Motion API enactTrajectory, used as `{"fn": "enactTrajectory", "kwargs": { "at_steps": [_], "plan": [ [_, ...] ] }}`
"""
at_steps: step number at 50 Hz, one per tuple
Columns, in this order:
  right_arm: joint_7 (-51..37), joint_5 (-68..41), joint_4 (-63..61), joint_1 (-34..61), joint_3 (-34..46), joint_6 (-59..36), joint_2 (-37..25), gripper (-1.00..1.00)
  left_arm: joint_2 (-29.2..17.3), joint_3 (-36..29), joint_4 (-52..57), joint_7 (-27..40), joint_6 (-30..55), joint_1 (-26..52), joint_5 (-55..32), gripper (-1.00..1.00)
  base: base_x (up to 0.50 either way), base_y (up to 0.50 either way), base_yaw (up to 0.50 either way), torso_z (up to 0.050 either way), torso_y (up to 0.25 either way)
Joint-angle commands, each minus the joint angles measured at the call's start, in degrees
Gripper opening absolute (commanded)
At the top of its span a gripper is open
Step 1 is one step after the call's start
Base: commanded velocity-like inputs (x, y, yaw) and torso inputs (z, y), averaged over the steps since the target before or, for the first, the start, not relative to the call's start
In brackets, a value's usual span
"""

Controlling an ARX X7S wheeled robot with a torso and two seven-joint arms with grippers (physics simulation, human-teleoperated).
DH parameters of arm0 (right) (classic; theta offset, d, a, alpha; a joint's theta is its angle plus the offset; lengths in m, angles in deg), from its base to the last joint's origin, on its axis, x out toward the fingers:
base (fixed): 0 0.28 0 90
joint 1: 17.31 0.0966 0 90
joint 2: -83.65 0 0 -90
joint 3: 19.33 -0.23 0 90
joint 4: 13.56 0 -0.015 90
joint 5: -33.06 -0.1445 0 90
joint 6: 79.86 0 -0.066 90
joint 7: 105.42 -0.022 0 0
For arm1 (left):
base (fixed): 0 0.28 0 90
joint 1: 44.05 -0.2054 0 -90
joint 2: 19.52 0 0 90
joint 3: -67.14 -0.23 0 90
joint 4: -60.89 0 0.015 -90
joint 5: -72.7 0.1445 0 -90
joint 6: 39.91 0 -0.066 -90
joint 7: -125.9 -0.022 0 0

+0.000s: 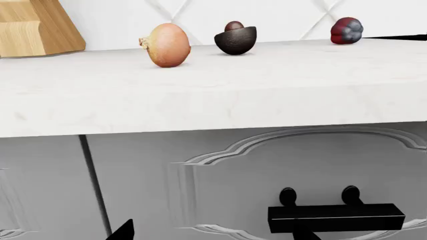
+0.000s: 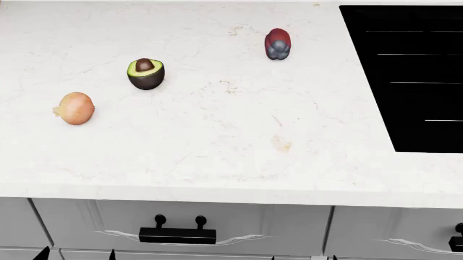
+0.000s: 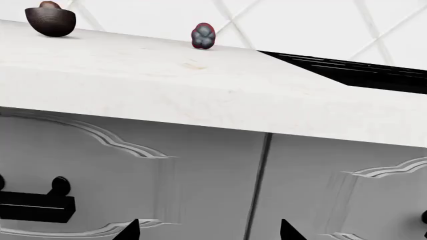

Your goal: Place the avocado, onion, tomato and bell pepper on the cutting board.

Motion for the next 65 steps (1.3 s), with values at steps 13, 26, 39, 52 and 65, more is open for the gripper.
{"fn": "enactTrajectory", "kwargs": {
  "at_steps": [13, 26, 39, 52, 65],
  "plan": [
    [0.5, 0.3, -15.8, -2.0, -2.2, -5.6, -1.4, 1.0, -1.0, 2.0, 13.9, 1.9, 13.6, -0.9, 0.9, 1.0, 0.0, 0.0, 0.0, 0.0, 0.0],
    [-0.3, 2.0, -32.3, 1.5, -2.0, -19.9, -4.5, 1.0, -5.3, 4.5, 32.4, 2.8, 31.1, 4.2, -3.8, 1.0, 0.0, 0.0, 0.0, 0.0, 0.0],
    [1.7, -4.3, -49.5, 13.1, -6.2, -46.3, -7.9, 1.0, -9.6, 10.3, 46.1, 3.5, 51.2, 14.2, -12.3, 1.0, 0.0, 0.0, 0.0, 0.0, 0.0],
    [5.1, -9.2, -53.6, 34.3, -10.7, -67.3, -10.0, 1.0, -13.5, 14.9, 48.7, 1.0, 64.4, 30.2, -19.6, 1.0, 0.0, 0.0, 0.0, 0.0, 0.0],
    [9.1, -11.5, -42.9, 52.9, -9.9, -73.7, -11.2, 1.0, -14.8, 19.3, 39.2, -3.2, 74.7, 47.7, -26.6, 1.0, 0.0, 0.0, 0.0, 0.0, 0.0]
  ]
}}
